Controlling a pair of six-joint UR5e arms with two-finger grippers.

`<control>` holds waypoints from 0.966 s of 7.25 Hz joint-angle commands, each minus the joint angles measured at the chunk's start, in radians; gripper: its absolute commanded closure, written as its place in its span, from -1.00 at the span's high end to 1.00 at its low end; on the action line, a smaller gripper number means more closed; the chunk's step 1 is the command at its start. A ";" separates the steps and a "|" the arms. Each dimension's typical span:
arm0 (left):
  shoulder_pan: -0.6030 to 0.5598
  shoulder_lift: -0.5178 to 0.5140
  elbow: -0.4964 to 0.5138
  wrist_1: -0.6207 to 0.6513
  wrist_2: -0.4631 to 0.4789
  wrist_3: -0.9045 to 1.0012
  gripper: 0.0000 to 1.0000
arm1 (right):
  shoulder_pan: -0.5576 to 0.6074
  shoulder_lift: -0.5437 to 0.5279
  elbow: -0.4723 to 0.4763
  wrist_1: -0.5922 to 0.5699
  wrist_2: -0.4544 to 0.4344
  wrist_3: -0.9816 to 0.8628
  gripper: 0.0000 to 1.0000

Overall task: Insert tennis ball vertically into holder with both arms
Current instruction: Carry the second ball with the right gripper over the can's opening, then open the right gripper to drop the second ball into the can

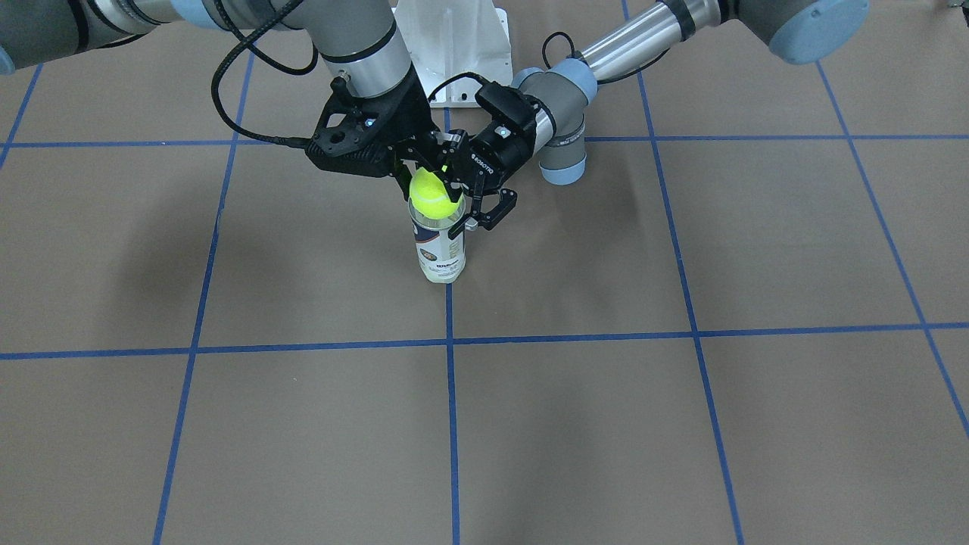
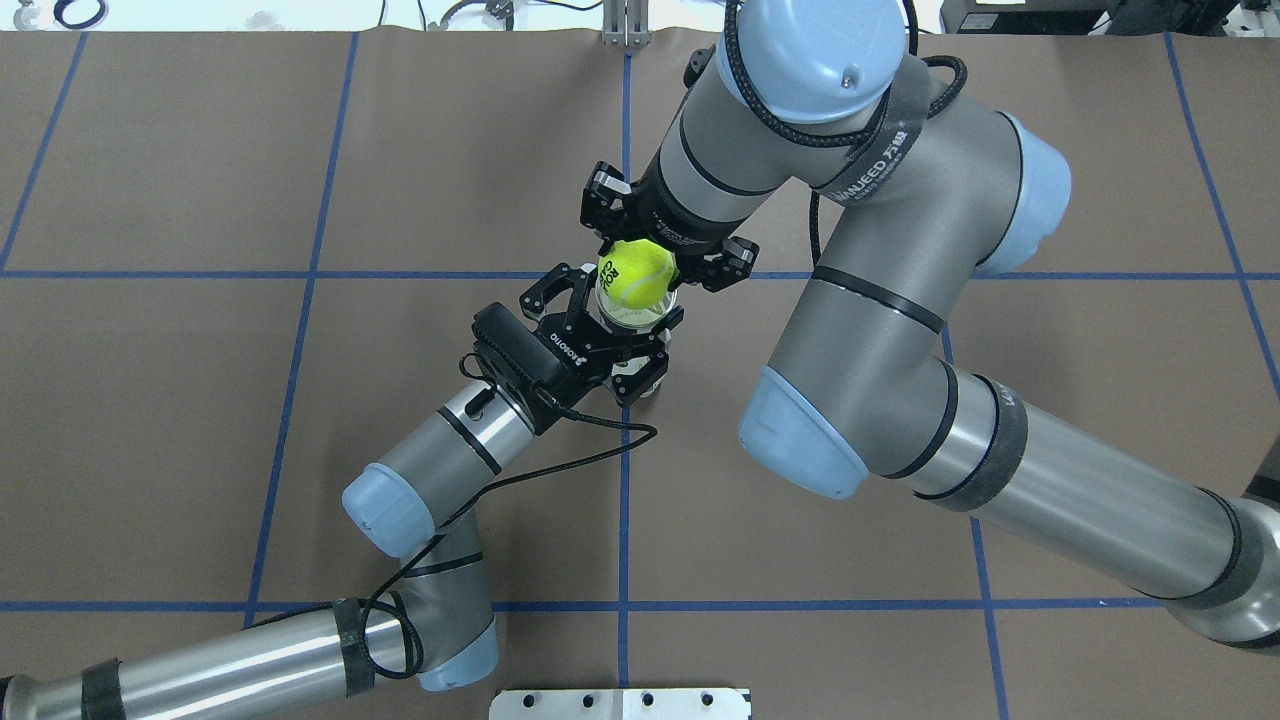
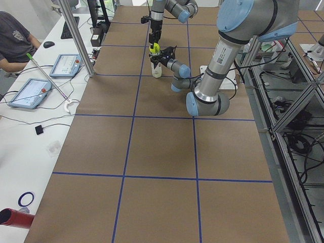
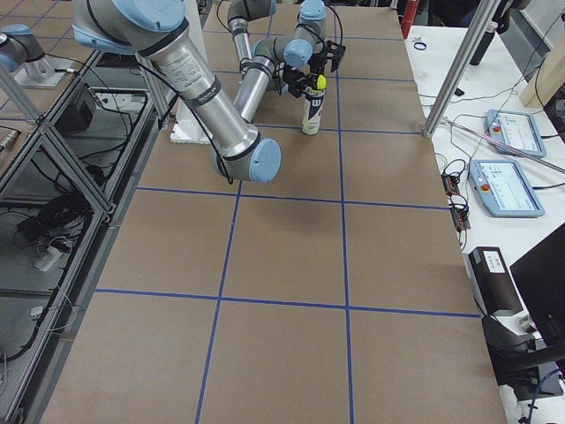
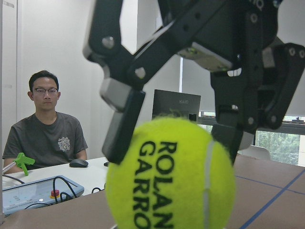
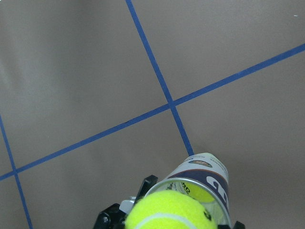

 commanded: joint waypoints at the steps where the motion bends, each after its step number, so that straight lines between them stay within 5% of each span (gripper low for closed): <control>1: 0.000 0.000 0.000 0.000 0.000 0.000 0.72 | -0.004 0.002 -0.010 0.000 -0.001 0.000 0.47; 3: 0.000 0.000 0.000 0.000 0.000 0.000 0.73 | -0.004 0.002 -0.016 0.002 -0.001 -0.003 0.97; 7: -0.002 0.002 0.000 0.000 0.000 0.000 0.74 | 0.039 -0.011 -0.004 0.000 0.016 -0.011 0.98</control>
